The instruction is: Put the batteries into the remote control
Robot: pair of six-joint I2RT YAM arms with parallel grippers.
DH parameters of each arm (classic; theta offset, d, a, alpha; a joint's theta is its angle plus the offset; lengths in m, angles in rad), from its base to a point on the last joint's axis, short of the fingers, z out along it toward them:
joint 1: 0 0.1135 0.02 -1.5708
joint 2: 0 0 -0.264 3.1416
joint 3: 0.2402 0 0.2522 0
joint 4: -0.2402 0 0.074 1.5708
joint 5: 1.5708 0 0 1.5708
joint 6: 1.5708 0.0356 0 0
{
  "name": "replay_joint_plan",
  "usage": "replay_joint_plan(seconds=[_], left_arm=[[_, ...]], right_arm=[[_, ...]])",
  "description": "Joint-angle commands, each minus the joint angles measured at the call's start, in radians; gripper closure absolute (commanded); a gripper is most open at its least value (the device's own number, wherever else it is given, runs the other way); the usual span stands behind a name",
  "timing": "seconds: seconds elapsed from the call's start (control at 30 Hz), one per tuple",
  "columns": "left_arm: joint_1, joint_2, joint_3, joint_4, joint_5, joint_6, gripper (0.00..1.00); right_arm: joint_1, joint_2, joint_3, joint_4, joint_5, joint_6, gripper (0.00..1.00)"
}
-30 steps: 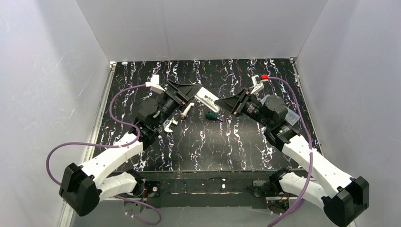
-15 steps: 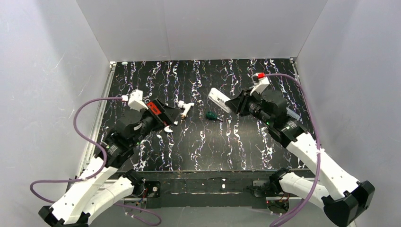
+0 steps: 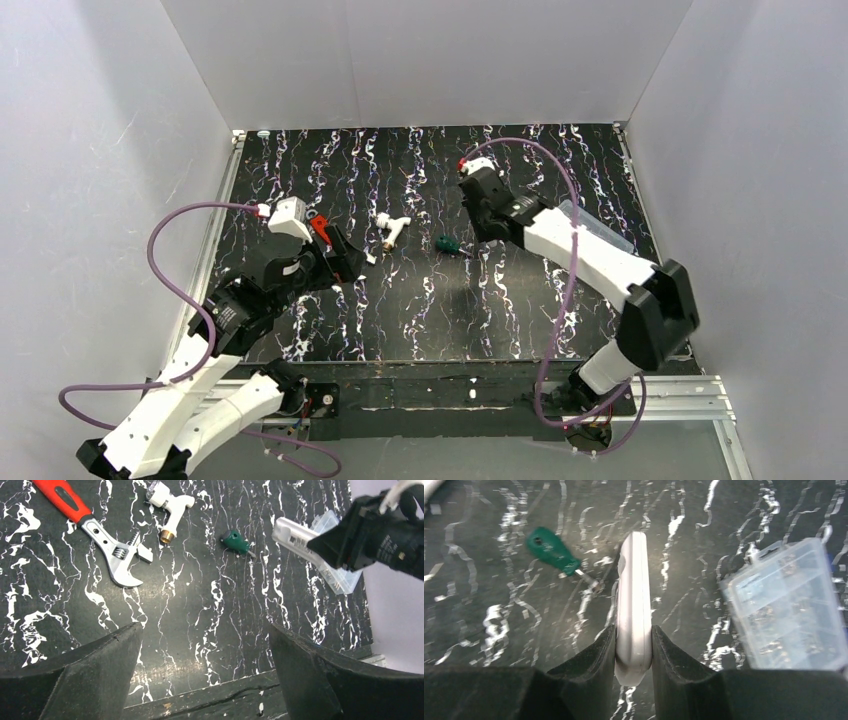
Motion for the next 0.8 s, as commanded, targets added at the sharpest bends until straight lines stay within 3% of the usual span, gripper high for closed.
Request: replay_joint_plan(seconds=[0.0, 0.23, 0.77], left_arm=[[-0.002, 0.009, 0.044, -0.048, 0.007, 0.034, 0.02], [-0.002, -0.006, 0.049, -0.073, -0.002, 0.052, 0.02], [-0.003, 0.023, 0.058, -0.064, 0.079, 0.061, 0.02]], right_arm=[[0.007, 0.129, 0.140, -0.137, 0.188, -0.086, 0.99], [0.050, 0.337, 0.224, -0.281, 0.229, -0.110, 0.99], [0.191, 0.463, 0.236, -0.278, 0.138, -0.101, 0.97]])
